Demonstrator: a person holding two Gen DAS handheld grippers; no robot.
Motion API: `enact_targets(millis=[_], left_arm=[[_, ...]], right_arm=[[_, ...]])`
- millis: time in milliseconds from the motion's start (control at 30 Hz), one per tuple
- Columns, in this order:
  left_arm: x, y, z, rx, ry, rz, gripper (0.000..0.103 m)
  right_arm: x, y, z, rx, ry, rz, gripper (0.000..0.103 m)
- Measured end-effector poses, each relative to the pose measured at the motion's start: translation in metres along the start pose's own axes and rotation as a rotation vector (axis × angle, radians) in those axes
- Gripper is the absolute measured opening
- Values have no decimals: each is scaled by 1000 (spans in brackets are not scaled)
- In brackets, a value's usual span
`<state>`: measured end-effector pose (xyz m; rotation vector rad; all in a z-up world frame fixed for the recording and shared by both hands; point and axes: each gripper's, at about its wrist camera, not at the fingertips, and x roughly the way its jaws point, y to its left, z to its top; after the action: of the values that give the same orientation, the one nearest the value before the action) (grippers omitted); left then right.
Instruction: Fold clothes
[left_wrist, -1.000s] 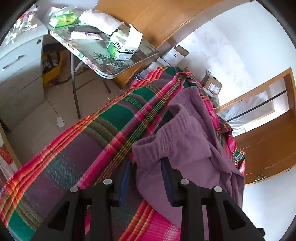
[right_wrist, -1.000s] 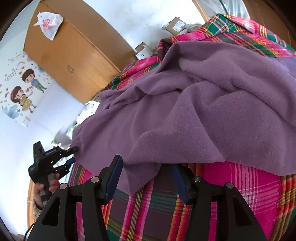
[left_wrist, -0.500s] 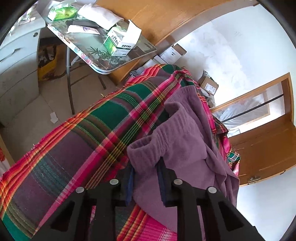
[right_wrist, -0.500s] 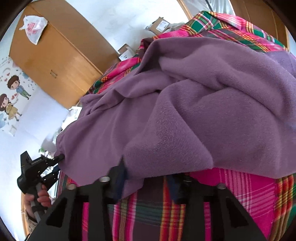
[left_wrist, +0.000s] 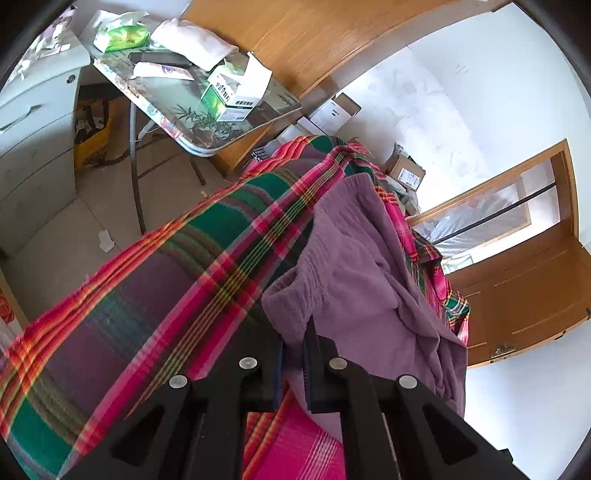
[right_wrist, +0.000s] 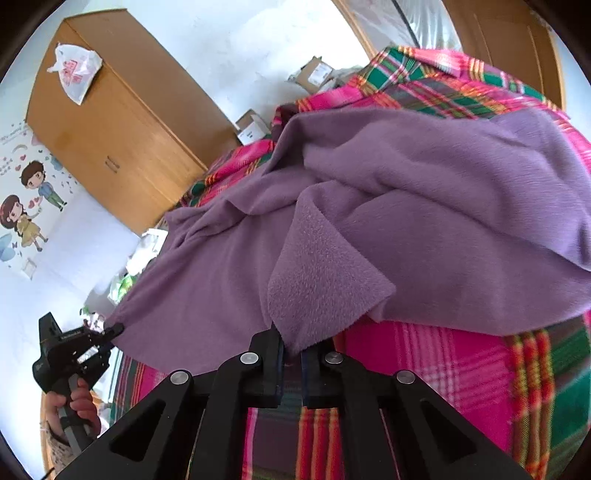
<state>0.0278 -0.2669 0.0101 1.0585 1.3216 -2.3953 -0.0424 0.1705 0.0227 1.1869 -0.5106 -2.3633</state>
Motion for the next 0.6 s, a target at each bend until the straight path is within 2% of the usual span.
enact_targets(millis=[600], left_arm=[[-32,23,-47,-15,37,-6,8]], right_arm=[[-35,-5,-30,2,-42,-2,6]])
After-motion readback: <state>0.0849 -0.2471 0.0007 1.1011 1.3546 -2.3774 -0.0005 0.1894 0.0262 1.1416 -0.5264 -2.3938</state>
